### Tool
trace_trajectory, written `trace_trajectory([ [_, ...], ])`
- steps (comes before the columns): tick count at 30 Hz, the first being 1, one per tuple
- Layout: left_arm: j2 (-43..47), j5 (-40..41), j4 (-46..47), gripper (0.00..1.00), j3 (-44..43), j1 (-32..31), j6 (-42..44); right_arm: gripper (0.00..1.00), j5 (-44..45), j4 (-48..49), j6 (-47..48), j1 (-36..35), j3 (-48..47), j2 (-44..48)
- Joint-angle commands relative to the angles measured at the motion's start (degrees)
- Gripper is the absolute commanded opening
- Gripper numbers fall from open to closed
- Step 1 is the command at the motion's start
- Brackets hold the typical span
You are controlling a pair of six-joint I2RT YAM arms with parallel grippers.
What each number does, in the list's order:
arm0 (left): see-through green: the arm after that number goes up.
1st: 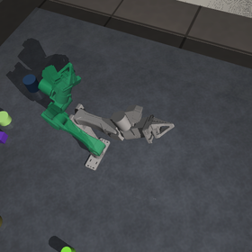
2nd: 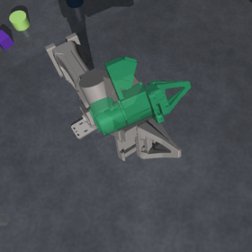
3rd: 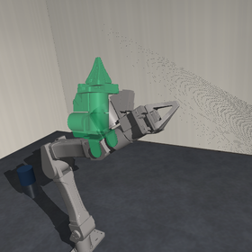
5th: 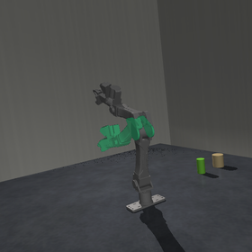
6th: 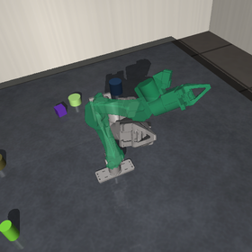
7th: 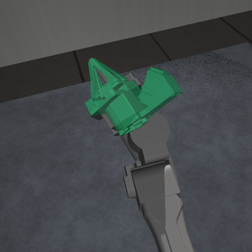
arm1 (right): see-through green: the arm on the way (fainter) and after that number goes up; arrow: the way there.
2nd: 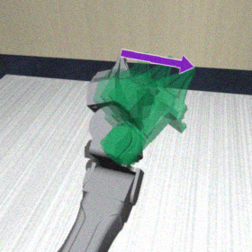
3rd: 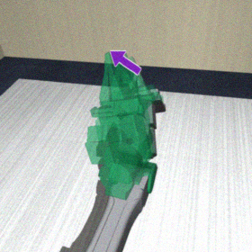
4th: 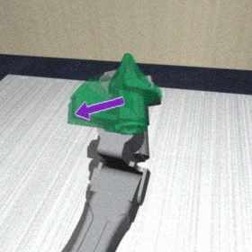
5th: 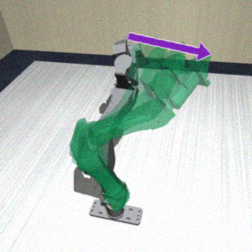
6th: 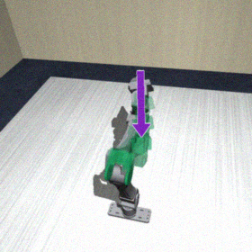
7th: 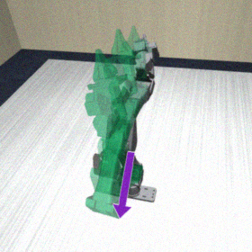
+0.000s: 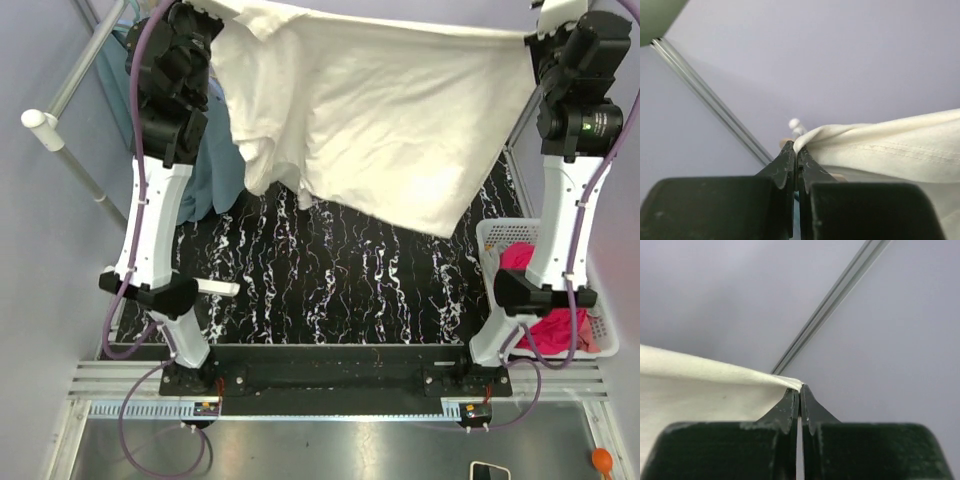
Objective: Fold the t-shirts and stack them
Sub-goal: Flatten the tshirt out
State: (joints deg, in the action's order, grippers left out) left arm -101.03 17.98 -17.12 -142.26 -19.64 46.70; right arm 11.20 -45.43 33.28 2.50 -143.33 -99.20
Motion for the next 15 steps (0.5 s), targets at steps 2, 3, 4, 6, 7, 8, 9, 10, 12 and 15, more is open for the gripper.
trace_trajectory([
  [2, 6.6, 2.8, 16.9, 0.00, 5.9, 0.7, 5.2, 0.00, 6.3, 0.5, 3.9, 0.7, -15.8, -2.6],
  [3, 9.4, 1.6, 19.6, 0.00, 10.1, 0.6, 5.2, 0.00, 5.8, 0.3, 3.8, 0.7, -13.3, -1.4],
  [4, 14.5, 1.2, 21.9, 0.00, 14.0, 0.3, 4.9, 0.00, 5.2, 0.6, 3.6, 0.7, -11.3, 0.1],
  [6, 18.5, 1.2, 22.0, 0.00, 21.2, -0.2, 4.8, 0.00, 4.5, 2.0, 3.4, 0.7, -4.3, 5.3],
  [7, 22.2, 1.3, 22.0, 0.00, 25.1, -0.5, 4.9, 0.00, 4.4, 2.3, 3.5, 0.7, -2.2, 7.1],
  [8, 24.3, 1.1, 22.0, 0.00, 26.9, -0.5, 4.8, 0.00, 4.1, 2.2, 3.4, 0.7, -0.4, 10.4],
  [9, 26.2, 0.8, 21.6, 0.00, 28.7, -0.8, 4.5, 0.00, 3.6, 1.8, 3.5, 0.6, 2.8, 12.2],
  [10, 30.3, 0.9, 21.0, 0.00, 32.0, -1.1, 4.8, 0.00, 3.4, 1.4, 3.1, 0.7, 4.3, 13.8],
  [12, 34.3, 1.2, 19.2, 0.00, 34.4, -2.6, 4.3, 0.00, 2.3, -0.5, 2.3, 0.6, 8.0, 19.1],
  [15, 42.1, 0.9, 13.5, 0.00, 37.7, -4.2, 2.0, 0.00, 0.3, -3.2, 0.7, 0.6, 12.7, 26.3],
])
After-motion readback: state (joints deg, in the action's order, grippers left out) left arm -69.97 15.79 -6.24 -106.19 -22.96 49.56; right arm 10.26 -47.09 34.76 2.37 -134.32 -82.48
